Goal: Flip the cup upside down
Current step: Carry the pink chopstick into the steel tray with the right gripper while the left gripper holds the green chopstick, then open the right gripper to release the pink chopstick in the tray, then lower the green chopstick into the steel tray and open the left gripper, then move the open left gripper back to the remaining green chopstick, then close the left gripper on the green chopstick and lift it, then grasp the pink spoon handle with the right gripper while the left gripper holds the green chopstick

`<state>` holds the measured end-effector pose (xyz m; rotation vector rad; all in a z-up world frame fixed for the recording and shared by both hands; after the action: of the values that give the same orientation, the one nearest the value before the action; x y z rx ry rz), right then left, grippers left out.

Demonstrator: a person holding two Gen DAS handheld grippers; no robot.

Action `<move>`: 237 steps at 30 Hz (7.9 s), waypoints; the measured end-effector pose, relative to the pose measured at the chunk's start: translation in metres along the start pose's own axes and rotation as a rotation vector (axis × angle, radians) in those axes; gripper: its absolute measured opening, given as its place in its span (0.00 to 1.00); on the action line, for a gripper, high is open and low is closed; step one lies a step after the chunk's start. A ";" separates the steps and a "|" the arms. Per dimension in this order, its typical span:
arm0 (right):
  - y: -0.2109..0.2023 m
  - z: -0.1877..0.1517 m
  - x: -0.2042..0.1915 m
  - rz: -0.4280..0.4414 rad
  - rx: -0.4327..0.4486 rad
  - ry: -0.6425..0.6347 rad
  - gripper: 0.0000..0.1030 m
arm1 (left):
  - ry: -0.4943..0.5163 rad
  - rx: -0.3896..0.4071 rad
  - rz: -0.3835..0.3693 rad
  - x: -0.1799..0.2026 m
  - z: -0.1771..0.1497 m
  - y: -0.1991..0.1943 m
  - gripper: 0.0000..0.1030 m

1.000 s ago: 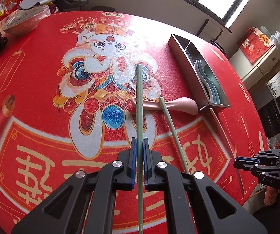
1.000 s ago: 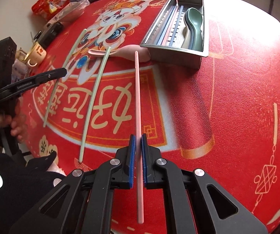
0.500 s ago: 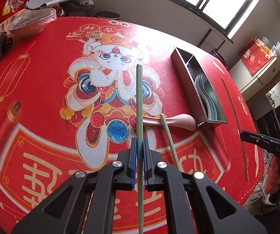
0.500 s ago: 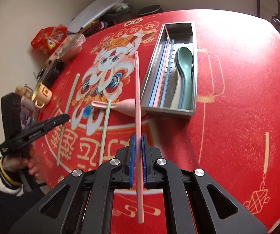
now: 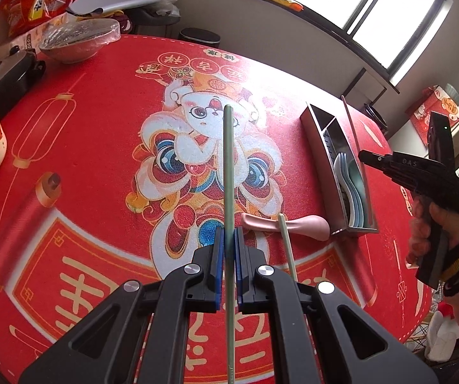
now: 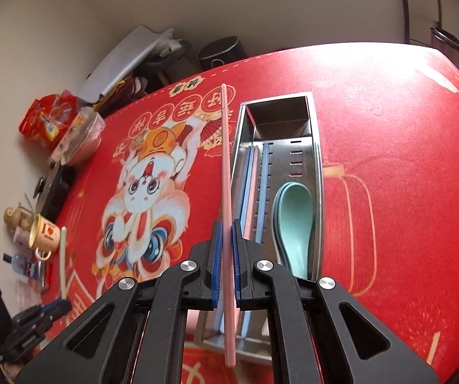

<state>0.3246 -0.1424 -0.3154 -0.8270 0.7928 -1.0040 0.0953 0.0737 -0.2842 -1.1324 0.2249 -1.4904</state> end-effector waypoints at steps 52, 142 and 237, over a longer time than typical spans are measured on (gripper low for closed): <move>-0.057 -0.077 0.046 -0.114 0.038 0.105 0.62 | 0.067 -0.006 -0.078 0.042 0.011 0.003 0.06; -0.069 -0.142 0.062 -0.182 -0.015 0.116 0.86 | 0.230 -0.153 0.059 0.072 0.000 0.066 0.88; 0.014 -0.122 -0.084 -0.157 -0.195 0.717 0.49 | 0.171 -0.015 0.020 -0.051 -0.017 -0.041 0.05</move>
<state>0.1977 -0.0867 -0.3685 -0.6973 1.4702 -1.4049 0.0477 0.1211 -0.2899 -1.0122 0.3645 -1.5713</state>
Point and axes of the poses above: each gripper's, at about its wrist camera, not at the fingertips, and y roughly the way its jaws point, x to its right, z to its top, the point moved 2 cm from there along y, roughly the way its jaws point, and after that the axes turned 15 degrees about -z, right-handed, at the moved point
